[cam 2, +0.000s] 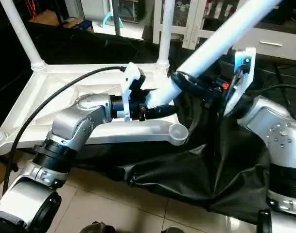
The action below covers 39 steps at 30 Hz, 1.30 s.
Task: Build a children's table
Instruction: Insert table leg to table base
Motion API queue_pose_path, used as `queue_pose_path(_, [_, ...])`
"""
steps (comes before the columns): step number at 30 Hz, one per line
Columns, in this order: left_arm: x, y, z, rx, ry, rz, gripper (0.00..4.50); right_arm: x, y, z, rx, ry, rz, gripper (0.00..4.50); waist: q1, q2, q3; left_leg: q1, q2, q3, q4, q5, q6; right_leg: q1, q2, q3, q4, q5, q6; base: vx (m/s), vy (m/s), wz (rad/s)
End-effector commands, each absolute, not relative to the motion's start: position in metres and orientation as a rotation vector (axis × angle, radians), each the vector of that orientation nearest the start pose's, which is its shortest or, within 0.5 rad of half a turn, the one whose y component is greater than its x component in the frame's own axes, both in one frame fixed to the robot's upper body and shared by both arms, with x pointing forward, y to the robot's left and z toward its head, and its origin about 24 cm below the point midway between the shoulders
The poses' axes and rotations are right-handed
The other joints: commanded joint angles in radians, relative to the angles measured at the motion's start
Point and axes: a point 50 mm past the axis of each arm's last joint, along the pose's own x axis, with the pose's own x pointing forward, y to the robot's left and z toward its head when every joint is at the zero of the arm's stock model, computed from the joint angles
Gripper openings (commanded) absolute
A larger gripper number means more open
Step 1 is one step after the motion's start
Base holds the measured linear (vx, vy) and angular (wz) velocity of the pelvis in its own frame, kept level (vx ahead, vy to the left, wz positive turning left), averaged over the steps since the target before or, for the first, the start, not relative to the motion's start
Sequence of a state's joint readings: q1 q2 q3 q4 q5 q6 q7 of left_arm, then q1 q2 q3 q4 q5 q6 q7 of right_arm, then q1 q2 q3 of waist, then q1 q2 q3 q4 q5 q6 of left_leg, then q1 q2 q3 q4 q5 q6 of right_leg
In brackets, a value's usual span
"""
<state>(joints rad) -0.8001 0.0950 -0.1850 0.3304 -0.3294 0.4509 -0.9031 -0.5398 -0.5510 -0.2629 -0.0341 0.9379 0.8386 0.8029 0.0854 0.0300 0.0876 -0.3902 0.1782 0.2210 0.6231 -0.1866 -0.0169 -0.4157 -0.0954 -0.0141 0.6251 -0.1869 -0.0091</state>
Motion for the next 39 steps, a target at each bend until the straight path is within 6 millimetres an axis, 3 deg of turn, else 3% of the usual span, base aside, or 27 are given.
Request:
queue_pose_path(1, [0.344, 0.039, 0.174, -0.070, 0.004, -1.198, 3.12, 0.295, -0.197, 0.211, 0.400, -0.044, 1.034, 1.78, -0.002, -0.021, -0.100, 0.022, 0.035, -0.026, -0.061, -0.058, 0.073, 0.058, -0.036, 0.017, -0.064, -0.068, -0.250, 0.000, 0.000, 0.00])
queue_pose_path(4, [0.344, 0.037, 0.176, -0.083, -0.002, -1.198, 3.12, 0.294, -0.194, 0.217, 0.441, -0.062, 1.070, 2.48, 0.000, -0.019, -0.100, 0.023, 0.035, -0.026, -0.061, -0.055, 0.071, 0.057, -0.034, 0.017, -0.062, -0.062, -0.249, 0.000, 0.000, 0.00])
queue_pose_path(6, [0.343, 0.036, 0.176, -0.088, -0.002, -1.204, 3.12, 0.292, -0.190, 0.218, 0.449, -0.056, 1.101, 2.51, 0.001, -0.020, -0.100, 0.023, 0.035, -0.026, -0.061, -0.056, 0.074, 0.057, -0.034, 0.016, -0.063, -0.059, -0.249, 0.000, 0.000, 0.00])
queue_pose_path(9, [0.340, 0.032, 0.176, -0.107, 0.001, -1.239, 3.08, 0.287, -0.184, 0.216, 0.439, -0.031, 1.157, 2.89, 0.002, -0.019, -0.102, 0.022, 0.035, -0.025, -0.060, -0.045, 0.076, 0.057, -0.035, 0.017, -0.061, -0.049, -0.251, 0.000, 0.000, 0.00])
queue_pose_path(23, [0.319, 0.026, 0.181, -0.228, 0.036, -1.429, 2.99, 0.285, -0.179, 0.204, 0.367, 0.056, 1.190, 2.91, 0.000, -0.019, -0.099, 0.022, 0.037, -0.026, -0.062, -0.065, 0.067, 0.056, -0.036, 0.017, -0.065, -0.093, -0.243, 0.000, 0.000, 0.00])
queue_pose_path(39, [0.309, 0.025, 0.176, -0.214, 0.093, -1.486, 2.98, 0.288, -0.174, 0.213, 0.394, -0.002, 1.226, 2.91, -0.002, -0.019, -0.097, 0.023, 0.035, -0.026, -0.064, -0.068, 0.061, 0.055, -0.034, 0.018, -0.066, -0.098, -0.234, 0.000, 0.000, 0.00])
